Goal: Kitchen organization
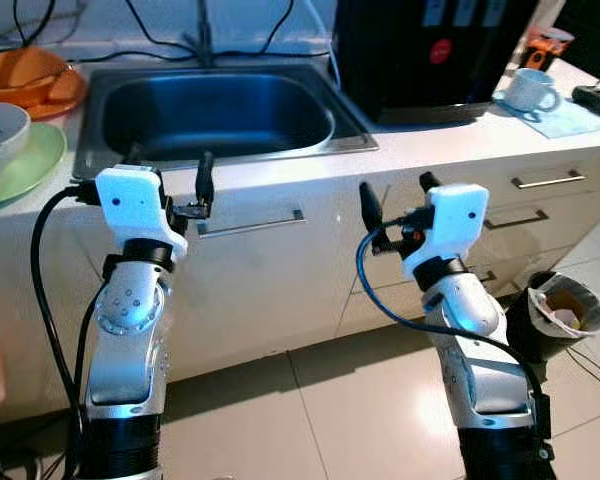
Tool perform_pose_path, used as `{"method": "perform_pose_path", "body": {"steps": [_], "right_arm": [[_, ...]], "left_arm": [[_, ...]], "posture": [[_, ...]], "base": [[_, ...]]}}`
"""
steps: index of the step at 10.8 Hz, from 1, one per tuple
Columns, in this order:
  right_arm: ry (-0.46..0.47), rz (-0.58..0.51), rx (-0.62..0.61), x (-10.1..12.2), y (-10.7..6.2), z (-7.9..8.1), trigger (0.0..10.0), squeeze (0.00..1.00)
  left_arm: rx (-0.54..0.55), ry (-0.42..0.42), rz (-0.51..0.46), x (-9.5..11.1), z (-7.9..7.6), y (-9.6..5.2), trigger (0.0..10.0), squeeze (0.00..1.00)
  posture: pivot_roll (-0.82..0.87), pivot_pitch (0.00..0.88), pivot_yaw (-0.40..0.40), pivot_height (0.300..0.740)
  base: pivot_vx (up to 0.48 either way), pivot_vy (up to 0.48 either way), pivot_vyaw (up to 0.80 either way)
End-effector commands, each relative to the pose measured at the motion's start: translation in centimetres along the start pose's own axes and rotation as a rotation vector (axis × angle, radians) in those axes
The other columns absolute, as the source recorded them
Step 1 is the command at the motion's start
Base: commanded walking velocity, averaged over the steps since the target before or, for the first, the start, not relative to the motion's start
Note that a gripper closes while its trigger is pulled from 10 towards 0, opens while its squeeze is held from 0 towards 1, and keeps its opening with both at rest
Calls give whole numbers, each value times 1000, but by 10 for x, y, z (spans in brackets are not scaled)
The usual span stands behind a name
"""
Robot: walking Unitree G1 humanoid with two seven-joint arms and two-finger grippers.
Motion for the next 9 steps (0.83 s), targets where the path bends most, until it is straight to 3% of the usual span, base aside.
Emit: {"method": "perform_pose_path", "body": {"steps": [1,3,4,9], "right_arm": [[7,20,-53,1,-3,-10,10000,0],[-63,52,-72,2,-4,-12,10000,0],[-50,55,-60,1,-5,-10,10000,0],[-42,53,-83,3,-3,-13,10000,0]], "left_arm": [[13,0,5,2,0,0,10000,0],[46,-7,34,-2,5,1,10000,0],[46,-14,47,-4,4,0,10000,0],[36,-36,67,-7,1,0,10000,0]], "posture": [[58,14,-54,740],[58,13,-54,740],[58,13,-55,740],[62,10,-56,740]], "base": [[0,0,0],[0,0,0],[0,0,513],[0,0,794]]}}
Point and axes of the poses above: a point about 5 cm out from each wrist's last joint towards the gripper, its own y axis pointing out of the wrist towards the gripper, its own x axis along the axis of the wrist's last joint, z = x × y, the point moved 2 cm from there along y, pointing out of the wrist towards the gripper, and after that the axes turned 2 degrees about y, right-handed, at the moved point
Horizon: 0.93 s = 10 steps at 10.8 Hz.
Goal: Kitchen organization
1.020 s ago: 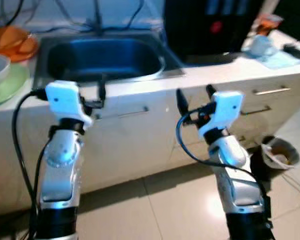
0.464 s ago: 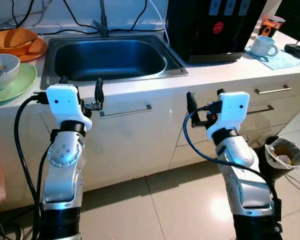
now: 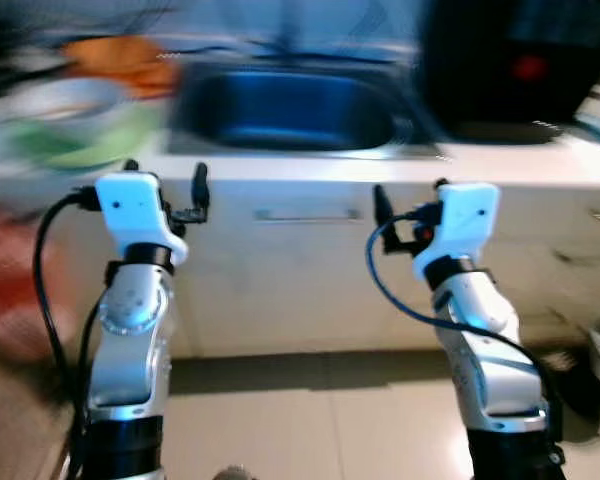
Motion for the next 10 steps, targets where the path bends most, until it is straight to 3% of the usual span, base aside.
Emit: {"method": "perform_pose_path", "body": {"steps": [1,2,4,5,7,10], "right_arm": [[35,-13,-22,3,-1,-3,10000,0],[81,-4,-57,2,-1,-10,10000,0],[23,-6,-75,3,-2,-13,10000,0],[52,-26,-45,6,-2,-9,10000,0],[87,-45,-21,10,-1,-6,10000,0],[27,-33,-41,10,-3,-7,10000,0]], "left_arm": [[-10,-21,-2,2,-2,2,10000,0],[-3,-37,5,1,-1,2,10000,0],[-14,-25,7,2,-1,1,10000,0],[-22,-23,4,3,-2,1,10000,0],[-21,-20,6,2,-1,0,10000,0],[-22,-19,7,2,0,-1,10000,0]], "posture": [[63,11,-55,740],[62,11,-58,740],[65,13,-58,740],[66,13,-57,740],[69,11,-58,740],[71,13,-61,740]], "base": [[0,0,0],[0,0,0],[0,0,0],[0,0,0],[332,246,0],[325,339,0]]}}
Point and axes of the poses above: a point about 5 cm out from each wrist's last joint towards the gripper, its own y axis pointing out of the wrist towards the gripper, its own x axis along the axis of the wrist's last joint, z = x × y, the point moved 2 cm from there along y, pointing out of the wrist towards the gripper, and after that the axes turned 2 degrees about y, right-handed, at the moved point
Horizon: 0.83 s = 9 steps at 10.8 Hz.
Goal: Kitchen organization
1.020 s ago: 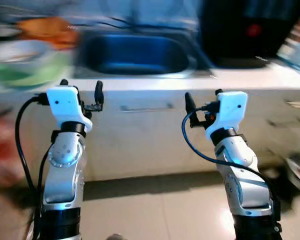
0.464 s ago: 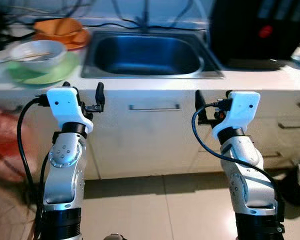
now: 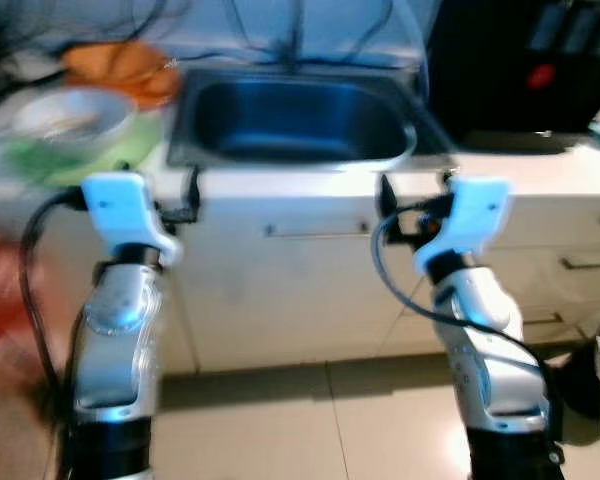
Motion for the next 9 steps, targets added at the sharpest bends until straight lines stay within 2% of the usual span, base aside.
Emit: {"method": "perform_pose_path", "body": {"steps": [1,2,3,5,6,7,9], "right_arm": [[24,10,-46,-1,-3,-12,10000,0],[23,7,-61,0,-2,-16,10000,0],[-19,3,-49,0,-2,-14,10000,0],[-9,-1,-11,1,-2,-9,10000,0],[-46,23,-23,-3,-3,-10,10000,0],[-78,41,-26,-5,-3,-9,10000,0],[-70,27,-13,-4,-2,-6,10000,0]], "left_arm": [[-28,-22,2,0,-10,0,10000,0],[-25,-18,8,0,-9,-1,10000,0],[-26,-15,12,-1,-8,-1,10000,0],[-31,-10,14,-1,-10,-1,10000,0],[-32,-9,19,-2,-11,-1,10000,0],[-24,-3,28,-4,-10,-1,10000,0],[-25,3,30,-4,-10,0,10000,0]], "posture": [[72,14,-60,740],[74,16,-58,740],[74,16,-58,740],[72,18,-55,740],[70,17,-57,740],[72,16,-56,740],[77,14,-54,740]], "base": [[319,349,0],[319,345,0],[330,326,0],[343,287,0],[368,0,0],[0,0,0],[0,0,0]]}}
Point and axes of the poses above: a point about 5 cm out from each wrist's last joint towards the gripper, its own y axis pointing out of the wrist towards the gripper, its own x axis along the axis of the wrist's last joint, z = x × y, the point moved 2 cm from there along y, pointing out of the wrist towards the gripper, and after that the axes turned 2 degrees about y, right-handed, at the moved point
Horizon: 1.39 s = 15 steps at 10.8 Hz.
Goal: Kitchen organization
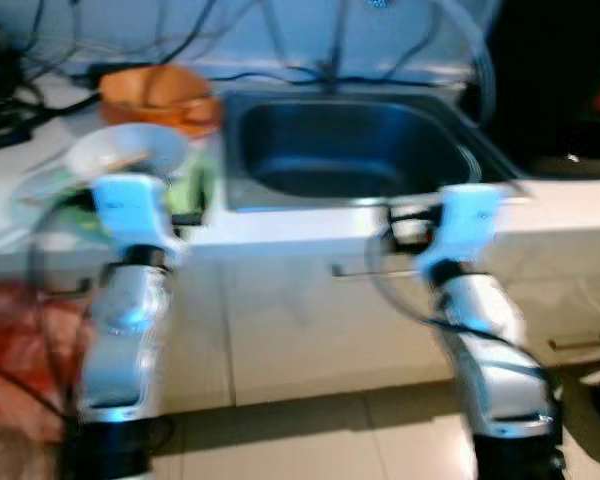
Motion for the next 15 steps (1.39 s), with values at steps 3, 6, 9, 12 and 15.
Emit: {"method": "perform_pose_path", "body": {"steps": [3,6,9,12,15], "right_arm": [[-13,-33,0,6,1,-5,10000,0],[-8,-52,18,8,0,-2,10000,0],[-21,-68,30,10,-1,0,10000,0],[-12,-80,18,11,0,-3,10000,0],[-13,-115,10,17,1,-4,10000,0]], "left_arm": [[-23,-7,14,-1,-9,2,10000,0],[-22,-19,15,-2,-10,2,10000,0],[-14,-32,4,0,-9,2,10000,0],[-36,-45,-20,6,-11,4,10000,0],[-75,-51,-37,12,-16,7,10000,0]], "posture": [[76,11,-52,740],[75,13,-50,740],[76,13,-48,740],[76,13,-51,740],[78,7,-51,740]], "base": [[0,-303,0],[0,-446,0],[0,0,258],[0,0,250],[241,0,0]]}}
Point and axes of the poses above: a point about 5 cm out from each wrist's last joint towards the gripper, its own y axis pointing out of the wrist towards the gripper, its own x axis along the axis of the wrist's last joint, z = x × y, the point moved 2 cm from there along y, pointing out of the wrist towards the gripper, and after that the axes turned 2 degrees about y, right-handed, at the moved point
